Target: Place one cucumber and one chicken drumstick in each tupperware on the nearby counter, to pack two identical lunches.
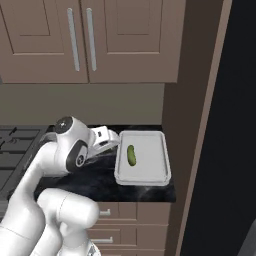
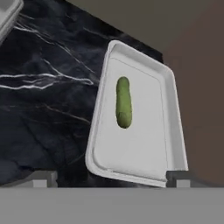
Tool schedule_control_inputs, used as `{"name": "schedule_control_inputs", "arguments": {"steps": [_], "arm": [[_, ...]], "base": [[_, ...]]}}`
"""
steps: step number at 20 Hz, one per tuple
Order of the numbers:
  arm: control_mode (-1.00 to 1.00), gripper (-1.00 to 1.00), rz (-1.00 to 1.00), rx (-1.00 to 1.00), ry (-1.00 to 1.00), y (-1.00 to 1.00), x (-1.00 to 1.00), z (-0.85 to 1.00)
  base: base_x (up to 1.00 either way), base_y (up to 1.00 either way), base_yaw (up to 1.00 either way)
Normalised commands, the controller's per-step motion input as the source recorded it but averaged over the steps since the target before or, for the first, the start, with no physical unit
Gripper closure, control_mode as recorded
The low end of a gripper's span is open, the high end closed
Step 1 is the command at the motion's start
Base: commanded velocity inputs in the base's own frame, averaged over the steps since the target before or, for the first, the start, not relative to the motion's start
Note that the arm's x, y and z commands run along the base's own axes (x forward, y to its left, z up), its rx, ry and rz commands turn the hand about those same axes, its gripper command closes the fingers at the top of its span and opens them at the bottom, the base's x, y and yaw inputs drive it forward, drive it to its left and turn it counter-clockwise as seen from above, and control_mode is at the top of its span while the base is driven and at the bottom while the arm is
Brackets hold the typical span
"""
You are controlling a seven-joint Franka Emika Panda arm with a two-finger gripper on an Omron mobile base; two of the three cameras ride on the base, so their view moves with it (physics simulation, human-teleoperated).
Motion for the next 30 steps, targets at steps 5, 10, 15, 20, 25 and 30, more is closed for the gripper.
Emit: {"name": "schedule_control_inputs", "arguments": {"steps": [5, 10, 15, 20, 25, 30], "arm": [[-1.0, -1.0, 0.01, -0.11, -0.23, 0.46, -1.0, 0.91], [-1.0, -1.0, 0.11, -0.03, -0.12, 0.12, -1.0, 0.98], [-1.0, -1.0, 0.1, 0.0, -0.05, 0.0, -1.0, 0.36], [1.0, -1.0, 0.09, 0.0, 0.0, 0.01, -0.6, -0.06], [1.0, -1.0, 0.0, 0.0, 0.0, 0.0, 0.0, 0.0], [1.0, -1.0, 0.0, 0.0, 0.0, 0.0, 0.0, 0.0]], "base": [[0.0, 0.0, 0.0], [0.0, 0.0, 0.0], [0.0, 0.0, 0.0], [-0.4, 0.01, 0.08], [-1.0, -0.07, 0.18], [-1.0, -0.55, 0.04]]}}
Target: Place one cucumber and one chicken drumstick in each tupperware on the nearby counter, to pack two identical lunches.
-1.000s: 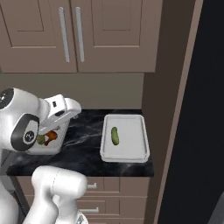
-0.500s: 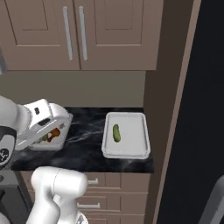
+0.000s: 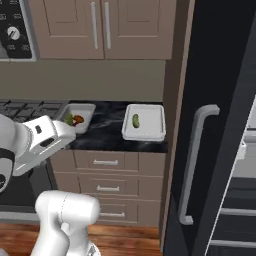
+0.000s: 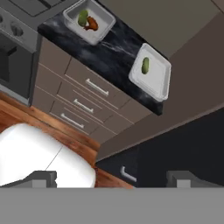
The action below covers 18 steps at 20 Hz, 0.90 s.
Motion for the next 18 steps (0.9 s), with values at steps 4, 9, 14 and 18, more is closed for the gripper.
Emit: {"name": "schedule_control_inputs", "arguments": {"steps": [4, 9, 14, 18], "arm": [[1.0, -1.0, 0.0, 0.0, 0.0, 0.0, 0.0, 0.0], [1.0, -1.0, 0.0, 0.0, 0.0, 0.0, 0.0, 0.0], [1.0, -1.0, 0.0, 0.0, 0.0, 0.0, 0.0, 0.0], [1.0, -1.0, 0.0, 0.0, 0.0, 0.0, 0.0, 0.0]], "base": [[-1.0, -0.88, 0.0], [-1.0, -1.0, 0.0], [-0.7, -1.0, 0.0], [-0.06, -1.0, 0.0]]}}
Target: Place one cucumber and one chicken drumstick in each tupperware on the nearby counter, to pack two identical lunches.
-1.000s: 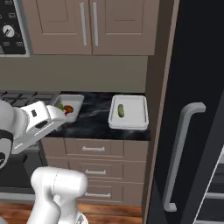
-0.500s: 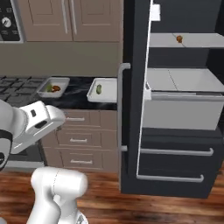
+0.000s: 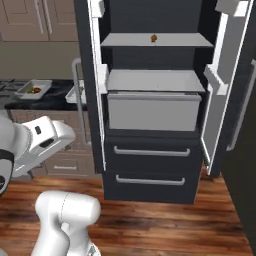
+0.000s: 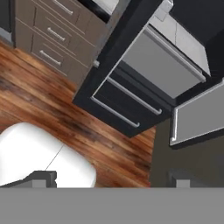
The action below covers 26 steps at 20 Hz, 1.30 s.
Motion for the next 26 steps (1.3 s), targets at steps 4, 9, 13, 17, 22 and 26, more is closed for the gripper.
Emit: {"name": "schedule_control_inputs", "arguments": {"steps": [4, 9, 13, 17, 22, 26], "arm": [[1.0, -1.0, 0.0, 0.0, 0.0, 0.0, 0.0, 0.0], [1.0, -1.0, 0.0, 0.0, 0.0, 0.0, 0.0, 0.0], [1.0, -1.0, 0.0, 0.0, 0.0, 0.0, 0.0, 0.0], [1.0, -1.0, 0.0, 0.0, 0.0, 0.0, 0.0, 0.0], [1.0, -1.0, 0.0, 0.0, 0.0, 0.0, 0.0, 0.0], [1.0, -1.0, 0.0, 0.0, 0.0, 0.0, 0.0, 0.0]], "base": [[0.05, -1.0, 0.0], [0.13, -0.94, 0.0], [0.24, -0.11, 0.0], [0.49, 0.07, 0.0], [0.81, 0.07, 0.01], [0.8, 0.01, 0.11]]}}
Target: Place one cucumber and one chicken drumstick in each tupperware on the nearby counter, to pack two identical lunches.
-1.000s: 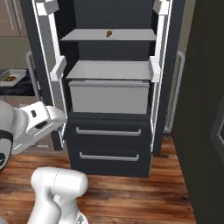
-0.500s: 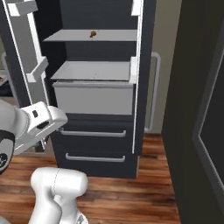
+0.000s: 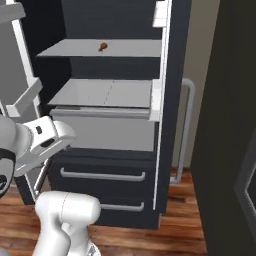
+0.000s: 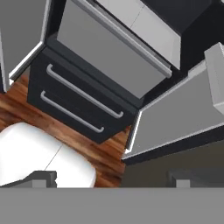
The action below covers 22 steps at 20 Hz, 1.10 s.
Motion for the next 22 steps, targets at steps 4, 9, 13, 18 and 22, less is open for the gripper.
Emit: {"name": "schedule_control_inputs", "arguments": {"steps": [4, 9, 13, 18, 22], "arm": [[1.0, -1.0, 0.0, 0.0, 0.0, 0.0, 0.0, 0.0], [1.0, -1.0, 0.0, 0.0, 0.0, 0.0, 0.0, 0.0], [1.0, -1.0, 0.0, 0.0, 0.0, 0.0, 0.0, 0.0], [1.0, -1.0, 0.0, 0.0, 0.0, 0.0, 0.0, 0.0], [1.0, -1.0, 0.0, 0.0, 0.0, 0.0, 0.0, 0.0]], "base": [[0.64, 0.01, 0.16], [0.48, -0.02, 0.13], [0.54, -0.01, 0.09], [0.66, -0.07, 0.01], [0.69, 0.0, 0.0]]}}
